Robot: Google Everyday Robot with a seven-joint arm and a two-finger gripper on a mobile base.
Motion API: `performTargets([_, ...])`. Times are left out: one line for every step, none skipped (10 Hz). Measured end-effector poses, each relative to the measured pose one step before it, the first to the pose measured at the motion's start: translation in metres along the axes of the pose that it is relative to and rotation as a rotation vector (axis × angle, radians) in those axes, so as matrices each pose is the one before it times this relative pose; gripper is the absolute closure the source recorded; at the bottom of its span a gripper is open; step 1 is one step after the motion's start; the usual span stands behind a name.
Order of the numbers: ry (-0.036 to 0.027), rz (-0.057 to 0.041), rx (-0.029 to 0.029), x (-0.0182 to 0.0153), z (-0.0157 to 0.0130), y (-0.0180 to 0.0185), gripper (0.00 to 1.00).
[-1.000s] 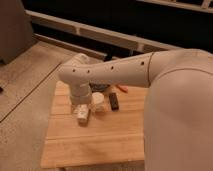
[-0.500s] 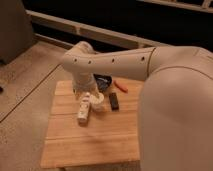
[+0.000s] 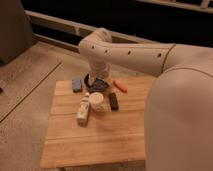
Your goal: Move the arm in a circular motion
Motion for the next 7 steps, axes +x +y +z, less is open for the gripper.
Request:
performTargets([0.00149, 0.00178, 0.00121, -0.00016, 0.00051, -0.00141, 0.35])
performTargets([-0.00161, -0.00228, 0.00121, -0.00218, 0.00003, -0.00115, 0.35])
performTargets([-0.00685, -0.0279, -0.00715, -0.00571, -0.00029, 0.00859, 0.35])
performTargets([-0.01902, -0.07127, -0.02158, -0.01323, -0.00193, 0.02567, 0.35])
performTargets([-0.00901, -0.04053, -0.01036, -0.00695, 0.00006, 0.01448, 0.35])
performTargets([-0.01402, -0.07605, -0.01794, -0.00947, 0.00009, 0.02559, 0.35])
performTargets([-0.00983, -0.05573, -0.01646, -0.00588, -0.00051, 0.01894, 0.35])
